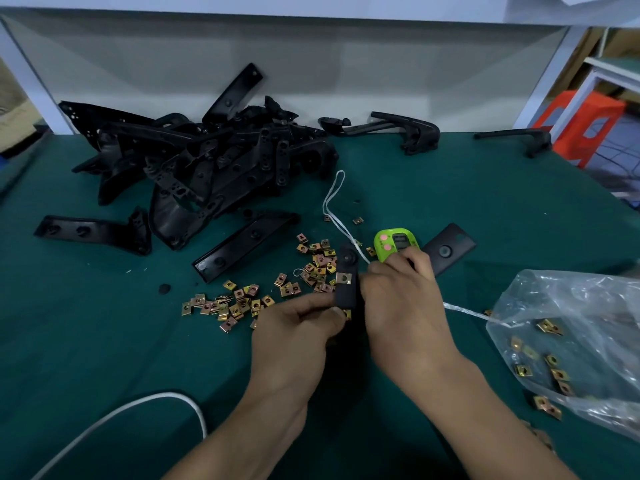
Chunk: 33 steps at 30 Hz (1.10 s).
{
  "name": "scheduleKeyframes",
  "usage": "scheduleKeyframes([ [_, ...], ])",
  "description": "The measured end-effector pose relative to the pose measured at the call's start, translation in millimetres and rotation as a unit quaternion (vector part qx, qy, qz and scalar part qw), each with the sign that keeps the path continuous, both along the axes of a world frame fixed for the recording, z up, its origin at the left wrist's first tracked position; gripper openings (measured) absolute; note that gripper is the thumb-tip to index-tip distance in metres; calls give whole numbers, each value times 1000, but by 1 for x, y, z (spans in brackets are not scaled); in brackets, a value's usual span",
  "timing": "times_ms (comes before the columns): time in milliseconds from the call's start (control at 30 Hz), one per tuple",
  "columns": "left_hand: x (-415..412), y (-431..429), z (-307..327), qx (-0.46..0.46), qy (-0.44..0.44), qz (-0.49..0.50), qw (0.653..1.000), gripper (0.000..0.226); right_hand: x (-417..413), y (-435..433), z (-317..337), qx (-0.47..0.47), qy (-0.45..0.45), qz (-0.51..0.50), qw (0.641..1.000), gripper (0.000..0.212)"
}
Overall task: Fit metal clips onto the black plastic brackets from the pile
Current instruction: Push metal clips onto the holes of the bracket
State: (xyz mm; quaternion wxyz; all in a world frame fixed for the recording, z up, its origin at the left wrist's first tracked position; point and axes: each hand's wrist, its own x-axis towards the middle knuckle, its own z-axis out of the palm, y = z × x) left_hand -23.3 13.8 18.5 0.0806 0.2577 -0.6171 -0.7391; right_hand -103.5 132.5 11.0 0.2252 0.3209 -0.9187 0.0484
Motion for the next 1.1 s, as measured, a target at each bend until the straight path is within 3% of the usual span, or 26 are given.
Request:
scheduleKeyframes([
  [167, 1, 3, -1, -55, 33, -57, 996, 32, -1, 1, -4, 1, -17, 2, 1000, 45],
  [333, -4, -2, 1, 50, 65, -34, 996, 38, -6, 5, -3, -26, -41, -34, 998, 44],
  [500, 1, 2, 0, -148, 109, -48, 982, 38, -5, 10, -1, -42, -34, -50, 997, 50],
  [633, 5, 5, -1, -196, 107, -27, 974, 60, 1, 6, 2, -48, -42, -48, 997, 49],
  [767, 10, 2, 0, -233, 105, -34, 966, 53, 6, 6, 5, -47, -46, -47, 997, 42],
  [933, 8, 3, 10, -348, 92, -82, 929, 83, 14, -6, 12, 40, -22, -64, 997, 54],
  [1100, 8, 2, 24, -340, 145, -97, 924, 77, 29, -5, 39, 80, -48, -98, 991, 42],
])
